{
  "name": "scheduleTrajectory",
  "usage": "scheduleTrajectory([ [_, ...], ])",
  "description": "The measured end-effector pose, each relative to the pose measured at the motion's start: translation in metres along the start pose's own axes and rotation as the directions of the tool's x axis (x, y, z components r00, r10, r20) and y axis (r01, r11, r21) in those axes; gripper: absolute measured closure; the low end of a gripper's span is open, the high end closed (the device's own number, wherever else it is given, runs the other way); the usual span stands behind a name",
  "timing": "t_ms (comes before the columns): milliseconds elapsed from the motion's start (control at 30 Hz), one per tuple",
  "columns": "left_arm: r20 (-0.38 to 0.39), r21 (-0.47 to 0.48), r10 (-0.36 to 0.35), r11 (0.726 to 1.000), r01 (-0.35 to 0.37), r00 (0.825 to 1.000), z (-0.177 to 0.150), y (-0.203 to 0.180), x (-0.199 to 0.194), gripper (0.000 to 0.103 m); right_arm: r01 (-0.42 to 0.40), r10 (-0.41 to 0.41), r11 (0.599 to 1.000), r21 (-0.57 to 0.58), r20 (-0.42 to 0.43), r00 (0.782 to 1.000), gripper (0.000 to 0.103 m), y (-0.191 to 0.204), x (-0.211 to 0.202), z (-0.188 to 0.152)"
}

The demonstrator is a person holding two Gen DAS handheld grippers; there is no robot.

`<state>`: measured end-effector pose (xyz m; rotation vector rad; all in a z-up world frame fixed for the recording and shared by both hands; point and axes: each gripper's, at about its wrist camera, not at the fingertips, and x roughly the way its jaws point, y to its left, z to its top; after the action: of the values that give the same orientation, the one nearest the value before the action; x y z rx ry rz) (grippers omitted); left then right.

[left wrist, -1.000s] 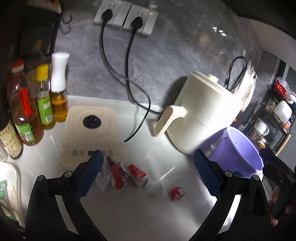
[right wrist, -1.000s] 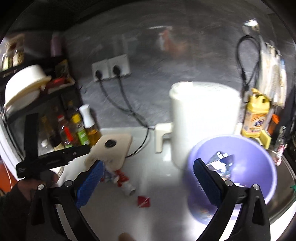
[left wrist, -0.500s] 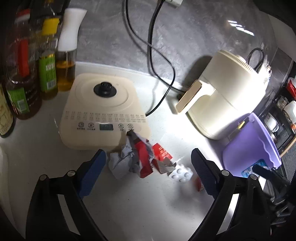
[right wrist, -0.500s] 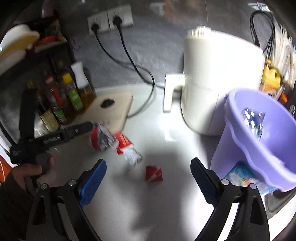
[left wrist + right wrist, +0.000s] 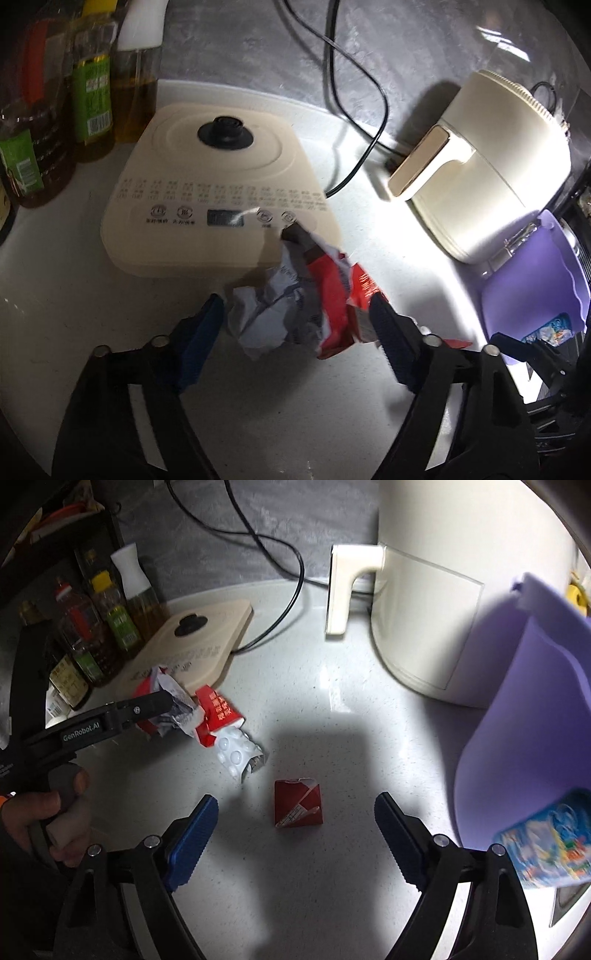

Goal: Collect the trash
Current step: 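Grasp the red-and-grey wrapper with the left tool while the right tool grasps a red wrapper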

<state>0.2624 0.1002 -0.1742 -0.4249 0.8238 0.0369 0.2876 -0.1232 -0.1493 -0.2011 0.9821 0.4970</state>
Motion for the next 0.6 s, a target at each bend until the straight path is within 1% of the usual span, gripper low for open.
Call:
scheduleTrajectory([
  [67, -0.014, -0.011, 0.009, 1.0, -0.009, 1.0, -0.002, 0.003, 0.002, 0.044, 0.003, -0.004, 1.0, -0.009, -0.01, 1.0, 0.022, 0.0, 0.005, 0.001],
  [133, -0.017, -0.02, 0.005, 1.0, -0.006, 1.0, -0.003, 0.006, 0.002, 0.054, -0.006, 0.006, 1.0, -0.009, -0.02, 1.0, 0.025, -0.001, 0.01, 0.001],
  [200, -0.008, -0.022, 0.004, 1.0, -0.005, 1.0, -0.004, 0.006, -0.003, 0.059, -0.009, 0.008, 1.0, -0.019, -0.026, 1.0, 0.028, -0.001, 0.015, 0.002],
  [333, 0.01, -0.03, 0.015, 0.999, -0.015, 1.0, -0.005, 0.007, -0.014, 0.064, -0.002, 0.001, 0.999, -0.036, -0.033, 0.999, 0.035, 0.0, 0.023, 0.004],
  [400, 0.024, -0.041, 0.019, 0.999, -0.018, 1.0, -0.006, 0.007, -0.021, 0.064, 0.0, -0.002, 0.999, -0.052, -0.036, 0.999, 0.038, 0.001, 0.027, 0.005],
  [500, 0.047, -0.042, 0.028, 0.999, -0.026, 0.999, -0.008, 0.006, -0.033, 0.064, -0.016, 0.013, 0.997, -0.072, -0.048, 0.999, 0.045, 0.002, 0.031, 0.003],
  [567, 0.056, -0.043, 0.041, 0.998, -0.038, 0.998, -0.009, 0.006, -0.04, 0.065, -0.023, 0.018, 0.996, -0.083, -0.06, 0.998, 0.053, 0.002, 0.034, 0.001],
  [600, 0.062, -0.047, 0.049, 0.998, -0.046, 0.997, -0.01, 0.005, -0.045, 0.065, -0.018, 0.013, 0.995, -0.093, -0.054, 0.998, 0.061, 0.003, 0.034, 0.001],
])
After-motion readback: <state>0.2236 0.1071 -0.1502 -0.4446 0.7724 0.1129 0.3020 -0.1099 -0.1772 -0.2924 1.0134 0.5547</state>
